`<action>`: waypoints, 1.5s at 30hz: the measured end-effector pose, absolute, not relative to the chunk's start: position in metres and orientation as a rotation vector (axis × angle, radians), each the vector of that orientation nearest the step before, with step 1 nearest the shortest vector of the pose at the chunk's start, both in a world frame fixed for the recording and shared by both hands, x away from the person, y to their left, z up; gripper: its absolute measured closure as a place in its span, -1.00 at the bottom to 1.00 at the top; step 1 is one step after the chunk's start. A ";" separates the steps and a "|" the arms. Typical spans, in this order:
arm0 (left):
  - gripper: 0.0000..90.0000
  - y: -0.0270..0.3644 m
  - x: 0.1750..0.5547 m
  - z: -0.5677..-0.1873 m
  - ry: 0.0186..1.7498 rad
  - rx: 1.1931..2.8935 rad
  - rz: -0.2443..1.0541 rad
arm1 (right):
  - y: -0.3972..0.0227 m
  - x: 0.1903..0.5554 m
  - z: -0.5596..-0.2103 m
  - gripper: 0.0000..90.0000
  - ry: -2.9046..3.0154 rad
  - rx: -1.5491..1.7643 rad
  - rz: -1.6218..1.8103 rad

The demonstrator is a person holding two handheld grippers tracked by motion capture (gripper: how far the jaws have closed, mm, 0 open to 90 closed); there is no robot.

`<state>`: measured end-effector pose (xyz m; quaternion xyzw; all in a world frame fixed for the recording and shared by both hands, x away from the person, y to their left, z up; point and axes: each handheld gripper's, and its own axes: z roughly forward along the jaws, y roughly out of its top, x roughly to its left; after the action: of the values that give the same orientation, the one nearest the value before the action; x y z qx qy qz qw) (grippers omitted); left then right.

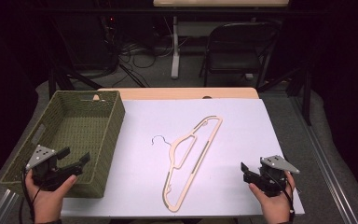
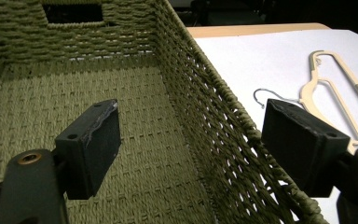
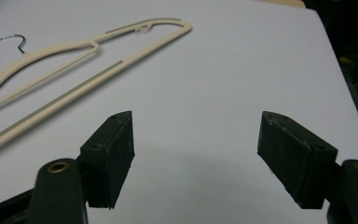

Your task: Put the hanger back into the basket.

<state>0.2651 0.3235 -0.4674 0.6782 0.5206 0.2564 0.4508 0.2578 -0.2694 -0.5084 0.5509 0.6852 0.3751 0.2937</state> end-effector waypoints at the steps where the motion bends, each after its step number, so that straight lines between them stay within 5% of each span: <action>1: -0.56 0.323 0.266 -0.468 1.284 1.679 0.627 | -0.269 0.259 -0.508 -0.41 1.839 1.476 0.991; 29: -0.59 0.319 0.262 -0.459 1.204 1.728 0.602 | -0.221 0.304 -0.472 -0.30 2.282 1.485 0.721; 36: -0.60 0.319 0.264 -0.460 1.214 1.737 0.604 | -0.215 0.322 -0.463 -0.06 2.371 1.511 0.587; 45: -0.60 0.320 0.260 -0.455 1.220 1.728 0.614 | -0.205 0.339 -0.455 -0.03 2.393 1.557 0.520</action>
<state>0.2597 0.3203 -0.4547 0.6997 0.4939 0.2485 0.4525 0.3394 -0.2055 -0.4550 0.5326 0.8187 0.1781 0.1196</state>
